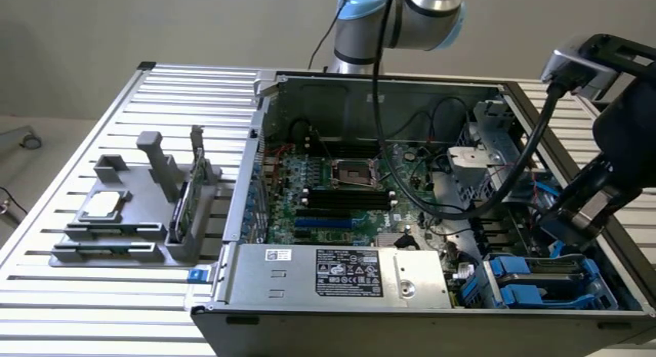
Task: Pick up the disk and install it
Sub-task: 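Insert the first disk wire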
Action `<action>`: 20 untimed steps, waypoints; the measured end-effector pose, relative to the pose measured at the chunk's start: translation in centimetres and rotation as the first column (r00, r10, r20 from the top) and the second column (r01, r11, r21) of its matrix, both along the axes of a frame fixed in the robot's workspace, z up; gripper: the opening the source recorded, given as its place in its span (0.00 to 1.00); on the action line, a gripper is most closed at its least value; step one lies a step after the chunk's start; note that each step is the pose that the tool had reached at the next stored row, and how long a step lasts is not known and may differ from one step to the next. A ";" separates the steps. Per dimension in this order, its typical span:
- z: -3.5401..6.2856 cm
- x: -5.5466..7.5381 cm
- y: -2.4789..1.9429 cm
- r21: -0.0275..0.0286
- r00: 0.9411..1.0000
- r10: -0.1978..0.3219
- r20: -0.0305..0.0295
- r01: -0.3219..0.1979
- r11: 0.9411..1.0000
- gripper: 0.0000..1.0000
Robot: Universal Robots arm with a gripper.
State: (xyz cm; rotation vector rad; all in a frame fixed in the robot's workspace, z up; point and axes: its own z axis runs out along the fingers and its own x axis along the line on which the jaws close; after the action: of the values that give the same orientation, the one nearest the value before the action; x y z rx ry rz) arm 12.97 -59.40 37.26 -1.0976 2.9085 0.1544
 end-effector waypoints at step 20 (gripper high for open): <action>0.01 0.0 0.00 0.020 0.972 -0.234 0.000 0.234 0.972 0.28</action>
State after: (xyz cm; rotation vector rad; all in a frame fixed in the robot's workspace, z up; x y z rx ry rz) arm 12.97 -59.41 37.27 -0.7428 2.9963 0.1750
